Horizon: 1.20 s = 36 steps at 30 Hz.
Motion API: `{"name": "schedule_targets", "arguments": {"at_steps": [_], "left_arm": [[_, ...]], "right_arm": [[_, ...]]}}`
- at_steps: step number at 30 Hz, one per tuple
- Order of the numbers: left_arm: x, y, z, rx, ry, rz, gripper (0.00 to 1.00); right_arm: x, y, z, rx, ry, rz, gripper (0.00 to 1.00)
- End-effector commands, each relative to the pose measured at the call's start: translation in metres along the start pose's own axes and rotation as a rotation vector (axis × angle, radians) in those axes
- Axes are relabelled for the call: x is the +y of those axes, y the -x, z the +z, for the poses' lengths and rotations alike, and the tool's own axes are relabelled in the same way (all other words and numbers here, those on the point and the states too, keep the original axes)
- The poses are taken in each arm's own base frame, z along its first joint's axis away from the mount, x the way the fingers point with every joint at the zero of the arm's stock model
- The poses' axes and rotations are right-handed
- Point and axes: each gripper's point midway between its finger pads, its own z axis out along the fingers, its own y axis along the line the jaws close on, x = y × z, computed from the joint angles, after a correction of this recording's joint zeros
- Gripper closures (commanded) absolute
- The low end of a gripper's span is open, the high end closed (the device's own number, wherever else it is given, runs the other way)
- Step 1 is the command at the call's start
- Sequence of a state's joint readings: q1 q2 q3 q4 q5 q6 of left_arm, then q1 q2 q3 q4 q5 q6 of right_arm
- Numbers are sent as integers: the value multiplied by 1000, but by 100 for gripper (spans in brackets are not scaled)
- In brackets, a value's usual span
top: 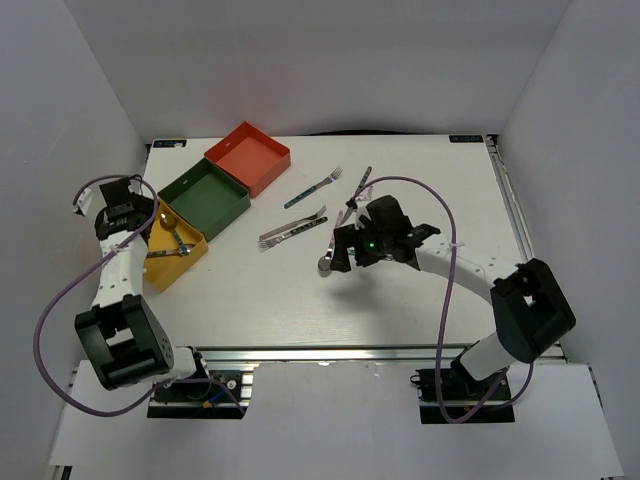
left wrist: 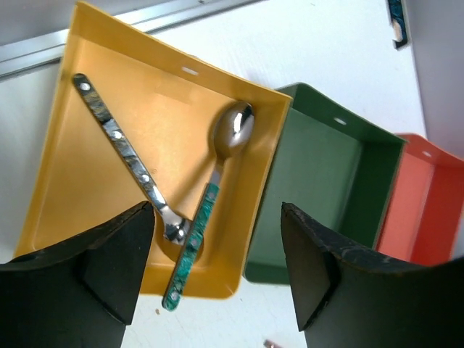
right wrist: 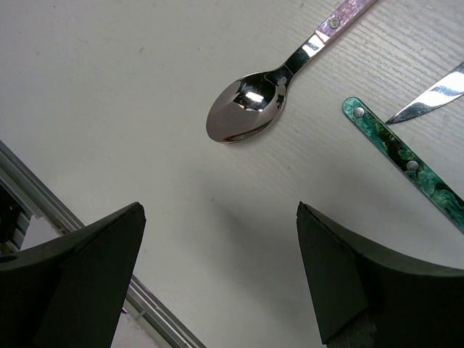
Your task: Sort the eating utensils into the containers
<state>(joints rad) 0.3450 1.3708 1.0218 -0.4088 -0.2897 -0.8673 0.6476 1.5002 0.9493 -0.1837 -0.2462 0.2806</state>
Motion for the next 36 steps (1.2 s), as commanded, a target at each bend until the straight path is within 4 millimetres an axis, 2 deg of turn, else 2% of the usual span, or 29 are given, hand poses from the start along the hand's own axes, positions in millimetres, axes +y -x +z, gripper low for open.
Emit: {"name": "schedule_targets", "arguments": {"at_steps": [1, 3, 4, 5, 7, 8, 11, 12, 15, 23, 28, 32, 34, 36], "left_arm": [[-24, 12, -27, -1, -137, 28, 20], [-29, 3, -38, 33, -192, 37, 25], [-21, -10, -37, 61, -180, 47, 26], [-21, -20, -39, 79, -192, 61, 26], [-16, -32, -40, 92, -189, 75, 26], [-9, -47, -38, 118, -176, 94, 26], [-5, -70, -26, 175, -165, 128, 52], [-4, -74, -23, 189, -157, 139, 70], [0, -87, -13, 233, -124, 168, 84], [7, -103, -3, 271, -70, 208, 89], [14, -113, 0, 286, -50, 218, 89], [8, -109, -6, 282, -81, 219, 71], [4, -102, -10, 261, -94, 220, 67], [8, -102, -10, 265, -76, 240, 67]], "right_arm": [[14, 28, 1, -69, 49, -33, 11], [16, 32, 2, -79, 55, -34, 11], [16, 31, 4, -77, 55, -25, 11], [18, 32, 4, -81, 60, -22, 11], [22, 34, 6, -88, 75, -14, 11], [23, 35, 6, -90, 79, -13, 11], [28, 35, 7, -90, 91, -13, 11], [29, 33, 7, -88, 93, -15, 11], [28, 29, 6, -89, 87, -19, 11], [20, 23, 7, -81, 62, -35, 11], [19, 23, 11, -71, 61, -40, 11], [18, 21, 14, -59, 61, -42, 11], [18, 22, 15, -59, 62, -44, 11], [19, 21, 16, -56, 66, -39, 11]]}}
